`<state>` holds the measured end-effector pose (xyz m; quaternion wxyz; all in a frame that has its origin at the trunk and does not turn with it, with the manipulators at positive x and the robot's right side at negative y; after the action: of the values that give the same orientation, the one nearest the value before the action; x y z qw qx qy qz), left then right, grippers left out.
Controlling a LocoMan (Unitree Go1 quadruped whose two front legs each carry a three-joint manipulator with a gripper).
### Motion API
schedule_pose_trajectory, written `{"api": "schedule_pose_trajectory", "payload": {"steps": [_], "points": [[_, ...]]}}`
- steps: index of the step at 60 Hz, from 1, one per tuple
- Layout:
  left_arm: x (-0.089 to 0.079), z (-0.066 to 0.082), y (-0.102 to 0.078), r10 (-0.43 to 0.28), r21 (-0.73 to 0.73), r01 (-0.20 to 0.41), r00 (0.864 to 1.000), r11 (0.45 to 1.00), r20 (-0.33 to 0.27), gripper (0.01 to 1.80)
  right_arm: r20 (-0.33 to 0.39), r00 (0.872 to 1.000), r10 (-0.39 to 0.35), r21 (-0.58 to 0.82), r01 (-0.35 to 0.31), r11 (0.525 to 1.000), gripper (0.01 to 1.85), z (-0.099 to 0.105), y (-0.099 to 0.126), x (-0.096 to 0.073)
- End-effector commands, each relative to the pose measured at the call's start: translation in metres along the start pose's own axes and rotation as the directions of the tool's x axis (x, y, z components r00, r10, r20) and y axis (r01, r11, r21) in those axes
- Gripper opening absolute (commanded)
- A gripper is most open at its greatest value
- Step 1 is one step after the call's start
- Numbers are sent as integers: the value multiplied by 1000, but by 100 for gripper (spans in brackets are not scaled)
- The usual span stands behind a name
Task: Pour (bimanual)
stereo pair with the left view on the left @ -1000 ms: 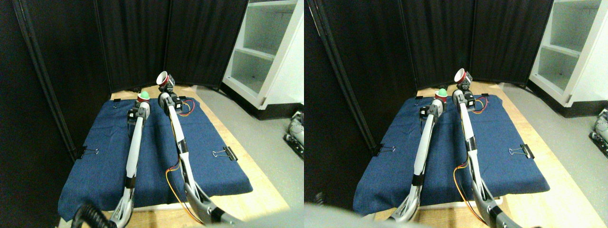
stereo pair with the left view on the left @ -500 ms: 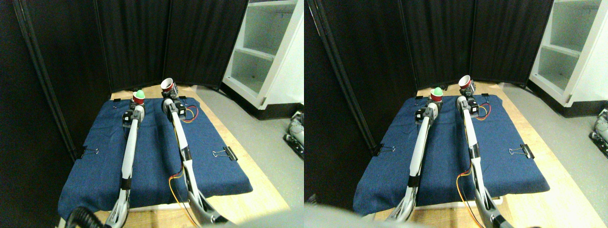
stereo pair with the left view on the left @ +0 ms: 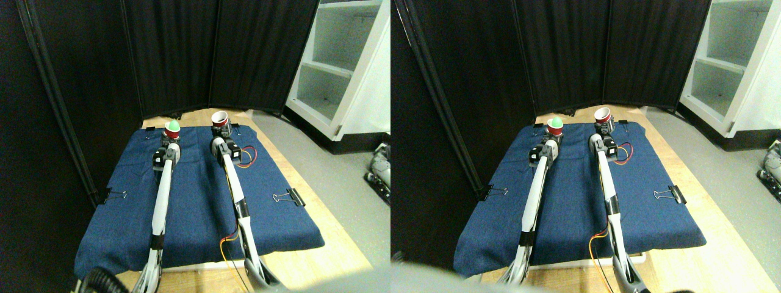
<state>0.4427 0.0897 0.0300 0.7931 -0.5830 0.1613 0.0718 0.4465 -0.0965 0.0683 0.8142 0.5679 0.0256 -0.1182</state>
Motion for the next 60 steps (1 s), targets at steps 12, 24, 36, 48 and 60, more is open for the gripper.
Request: {"api": "schedule_pose_trajectory", "payload": {"steps": [12,24,36,48,60], "points": [[4,1,9,-26,-7,26,999,1000,26,33,25,1000,-1,91,-2,996,33,10,-5,-3],[6,1,20,-16,-7,16,999,1000,37,33,41,999,-23,106,19,994,33,11,-19,1],[10,2,33,-5,-18,6,997,1000,71,33,52,998,-43,143,36,989,33,12,-34,6],[15,4,39,-11,-41,15,995,999,95,33,58,996,-64,171,54,984,33,13,-43,11],[19,8,47,-10,-47,16,992,999,124,33,73,994,-86,205,70,976,33,12,-50,17]]}}
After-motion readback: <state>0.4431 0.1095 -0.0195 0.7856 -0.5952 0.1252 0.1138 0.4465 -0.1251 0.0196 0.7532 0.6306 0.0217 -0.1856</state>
